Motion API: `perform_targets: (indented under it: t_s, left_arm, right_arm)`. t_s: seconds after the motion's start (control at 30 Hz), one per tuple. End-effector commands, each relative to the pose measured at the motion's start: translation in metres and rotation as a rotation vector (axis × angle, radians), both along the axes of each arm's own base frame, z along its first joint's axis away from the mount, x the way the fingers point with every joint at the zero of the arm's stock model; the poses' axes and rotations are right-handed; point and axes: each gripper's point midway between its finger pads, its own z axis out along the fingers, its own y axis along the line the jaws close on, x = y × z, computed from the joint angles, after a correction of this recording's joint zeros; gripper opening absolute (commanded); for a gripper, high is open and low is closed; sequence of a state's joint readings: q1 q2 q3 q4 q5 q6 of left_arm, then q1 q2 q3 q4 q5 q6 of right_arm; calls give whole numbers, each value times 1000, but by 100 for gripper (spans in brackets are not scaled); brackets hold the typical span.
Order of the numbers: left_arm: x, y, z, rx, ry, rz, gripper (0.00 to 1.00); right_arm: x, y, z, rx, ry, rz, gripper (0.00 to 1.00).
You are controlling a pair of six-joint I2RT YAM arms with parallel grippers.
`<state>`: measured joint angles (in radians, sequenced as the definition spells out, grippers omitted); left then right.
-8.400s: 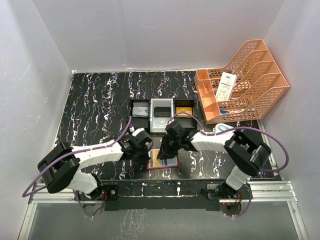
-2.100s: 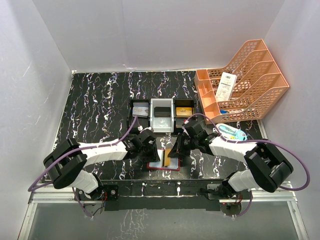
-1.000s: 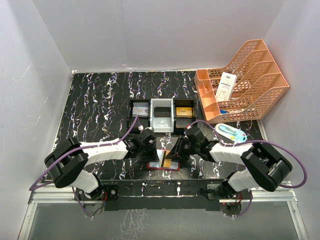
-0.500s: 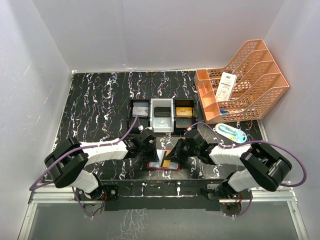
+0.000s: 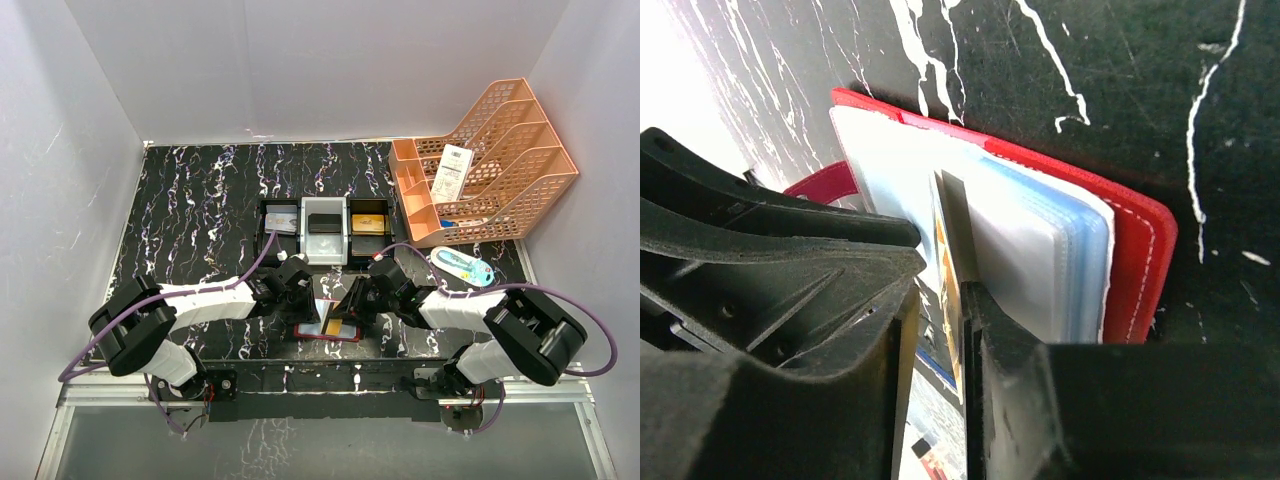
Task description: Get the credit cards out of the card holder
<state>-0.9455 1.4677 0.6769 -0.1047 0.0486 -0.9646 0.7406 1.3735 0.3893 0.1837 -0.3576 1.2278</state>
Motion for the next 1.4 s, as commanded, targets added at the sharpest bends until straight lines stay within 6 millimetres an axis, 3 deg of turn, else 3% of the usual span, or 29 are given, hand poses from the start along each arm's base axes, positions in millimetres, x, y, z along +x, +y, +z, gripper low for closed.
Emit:
perform_targets:
  t_s: [0.0,0.13,0.37,0.5,0.7,0.97,1.37]
  left_arm:
    - [-5,1,4,-17,6,-19,22]
    - [-3,-6,14,-58,-11,-27,25]
    - [-6,-21,28,-144,-30,-87,31]
    - [-10,-25,23,-152,-17,-126,32]
    - [-16,-22,5,-130,26,-134,27]
    - [-20,-13,-7,-107,50,-90,22]
    - [-18,-14,-4,-113,41,-84,21]
  right_arm:
    - [3,-2,7,-25,-31,0,24]
    - [-2,-4,7,-23,-17,8,21]
    - [-1,-1,12,-8,-31,20,4]
    - [4,6,17,-4,-57,56,3]
    - [5,11,15,-23,-50,101,6]
    - [2,-4,13,-63,-19,17,27]
    - [2,4,8,-47,-32,-9,21]
